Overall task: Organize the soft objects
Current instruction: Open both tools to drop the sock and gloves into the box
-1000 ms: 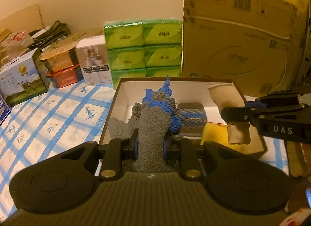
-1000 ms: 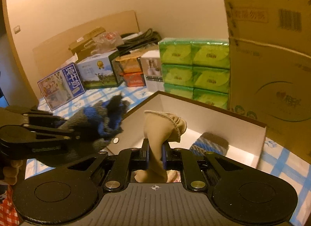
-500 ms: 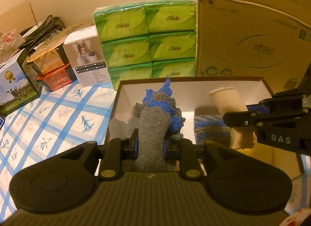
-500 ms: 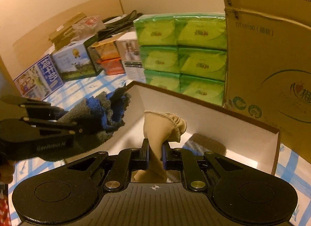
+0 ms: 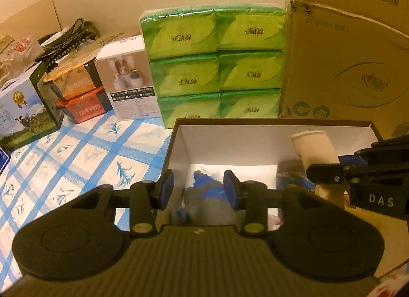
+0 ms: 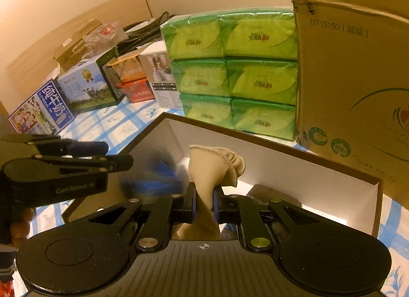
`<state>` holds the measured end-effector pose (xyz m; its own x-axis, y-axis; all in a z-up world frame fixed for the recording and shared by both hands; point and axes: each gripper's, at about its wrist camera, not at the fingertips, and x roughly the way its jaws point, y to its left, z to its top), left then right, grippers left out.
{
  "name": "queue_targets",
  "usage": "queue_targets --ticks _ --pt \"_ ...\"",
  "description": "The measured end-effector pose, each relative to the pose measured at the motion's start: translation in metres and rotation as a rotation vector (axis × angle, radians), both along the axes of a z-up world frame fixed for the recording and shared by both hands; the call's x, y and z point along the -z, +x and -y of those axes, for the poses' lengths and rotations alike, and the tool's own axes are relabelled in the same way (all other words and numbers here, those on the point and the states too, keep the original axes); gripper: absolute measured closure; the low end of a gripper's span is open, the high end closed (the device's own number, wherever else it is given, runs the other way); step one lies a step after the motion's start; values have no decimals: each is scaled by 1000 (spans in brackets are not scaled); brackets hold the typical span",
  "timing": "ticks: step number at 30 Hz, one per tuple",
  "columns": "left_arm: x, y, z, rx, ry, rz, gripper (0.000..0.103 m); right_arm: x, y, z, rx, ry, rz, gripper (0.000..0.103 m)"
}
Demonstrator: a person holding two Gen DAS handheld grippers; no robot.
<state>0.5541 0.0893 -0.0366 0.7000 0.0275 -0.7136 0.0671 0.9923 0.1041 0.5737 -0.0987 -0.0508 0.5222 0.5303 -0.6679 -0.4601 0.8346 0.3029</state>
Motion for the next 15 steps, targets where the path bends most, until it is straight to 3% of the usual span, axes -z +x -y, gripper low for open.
queue_targets --ticks 9,13,15 --pt "2 -3 -4 -3 11 -14 63 -1 2 -4 3 12 3 90" --pt "0 -7 -6 -3 9 -11 61 -6 3 -4 43 42 26 45" --pt "-1 -10 -6 -2 10 -11 60 -9 2 -1 38 70 41 43"
